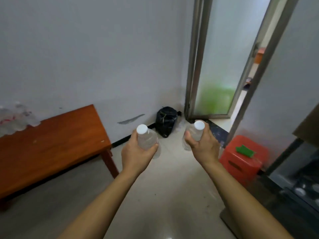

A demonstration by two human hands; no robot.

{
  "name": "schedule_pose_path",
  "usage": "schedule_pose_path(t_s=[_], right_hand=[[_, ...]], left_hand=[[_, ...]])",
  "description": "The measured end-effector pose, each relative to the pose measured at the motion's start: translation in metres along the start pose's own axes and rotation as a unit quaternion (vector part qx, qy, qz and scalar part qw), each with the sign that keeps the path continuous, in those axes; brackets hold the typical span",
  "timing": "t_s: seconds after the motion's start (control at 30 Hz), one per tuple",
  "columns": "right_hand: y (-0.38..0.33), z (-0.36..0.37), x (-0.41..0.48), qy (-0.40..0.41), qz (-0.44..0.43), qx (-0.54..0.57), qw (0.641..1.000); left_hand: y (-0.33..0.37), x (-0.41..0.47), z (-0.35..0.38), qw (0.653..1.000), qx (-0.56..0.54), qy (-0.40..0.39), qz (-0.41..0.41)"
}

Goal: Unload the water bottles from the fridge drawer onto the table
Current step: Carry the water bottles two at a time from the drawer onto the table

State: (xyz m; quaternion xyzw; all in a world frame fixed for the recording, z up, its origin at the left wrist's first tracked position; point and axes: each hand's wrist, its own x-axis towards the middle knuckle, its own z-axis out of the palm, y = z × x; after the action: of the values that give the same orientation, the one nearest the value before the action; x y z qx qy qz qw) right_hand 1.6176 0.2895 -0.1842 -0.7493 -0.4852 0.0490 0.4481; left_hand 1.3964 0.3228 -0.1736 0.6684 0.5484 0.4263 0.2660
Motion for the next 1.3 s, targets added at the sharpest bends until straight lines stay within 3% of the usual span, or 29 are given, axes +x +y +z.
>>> schedule_pose_path(t_s=[0.27,0.53,0.77,0.97,1.07,1.3], right_hand=[[-0.137,0.179,-0.011,-0.166,-0.037,0.073,0.983],[-0.228,0.342,0.007,-0.275,-0.090,0.126,0.949],[-0.304,0.495,0.058,-0.356,-0.145,0.169,0.908],[-0.382,0.596,0.117,-0.409,-0.183,0.194,0.873],[-0.406,0.638,0.132,-0.431,-0.204,0.189,0.859],[-0.429,0.732,0.163,-0.436,-0.150,0.164,0.872]], left_hand=[[-0.126,0.058,-0.169,0.990,0.062,0.088,-0.094],[-0.229,0.122,-0.255,0.972,0.080,0.161,-0.154],[-0.299,0.228,-0.317,0.954,0.119,0.198,-0.191],[-0.370,0.323,-0.377,0.943,0.164,0.212,-0.198],[-0.372,0.356,-0.393,0.937,0.151,0.249,-0.192],[-0.455,0.444,-0.418,0.942,0.172,0.196,-0.210]])
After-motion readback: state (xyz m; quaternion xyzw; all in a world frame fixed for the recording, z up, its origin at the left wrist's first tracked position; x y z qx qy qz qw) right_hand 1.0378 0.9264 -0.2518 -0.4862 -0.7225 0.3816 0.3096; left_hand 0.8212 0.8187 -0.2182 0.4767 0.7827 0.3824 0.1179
